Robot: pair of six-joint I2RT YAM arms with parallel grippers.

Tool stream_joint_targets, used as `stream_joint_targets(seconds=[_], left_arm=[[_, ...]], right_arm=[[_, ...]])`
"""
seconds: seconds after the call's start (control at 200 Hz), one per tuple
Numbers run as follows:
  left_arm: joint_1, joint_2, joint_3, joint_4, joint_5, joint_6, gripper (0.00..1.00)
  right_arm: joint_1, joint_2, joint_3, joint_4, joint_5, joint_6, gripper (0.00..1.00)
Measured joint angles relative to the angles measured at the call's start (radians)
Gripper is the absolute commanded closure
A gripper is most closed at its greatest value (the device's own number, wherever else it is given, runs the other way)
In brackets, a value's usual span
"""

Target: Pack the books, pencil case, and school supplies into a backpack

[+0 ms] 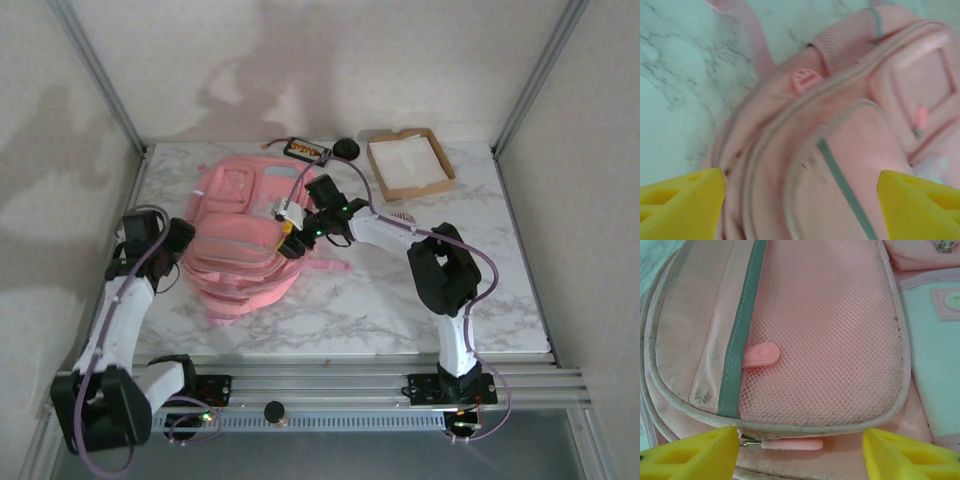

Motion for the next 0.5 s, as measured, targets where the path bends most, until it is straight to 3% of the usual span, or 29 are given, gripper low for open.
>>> stream_joint_targets(seconds=[0.125, 0.3, 0.501], left_arm=[[0.024, 0.116, -0.002, 0.054, 0.05, 0.047, 0.15], [0.033, 0.218, -0.028, 0.155, 0.106, 0.062, 0.17], [0.037, 0.27, -0.094, 0.271, 0.172, 0.04, 0.23]], right_arm=[[-0.008, 0.013, 0.003, -0.015, -0.034, -0.029, 0.26], [-0.009, 0.031, 0.023, -0.043, -0.069, -0.067, 0.16], [-0.007, 0.032, 0.021, -0.046, -0.075, -0.108, 0.19]])
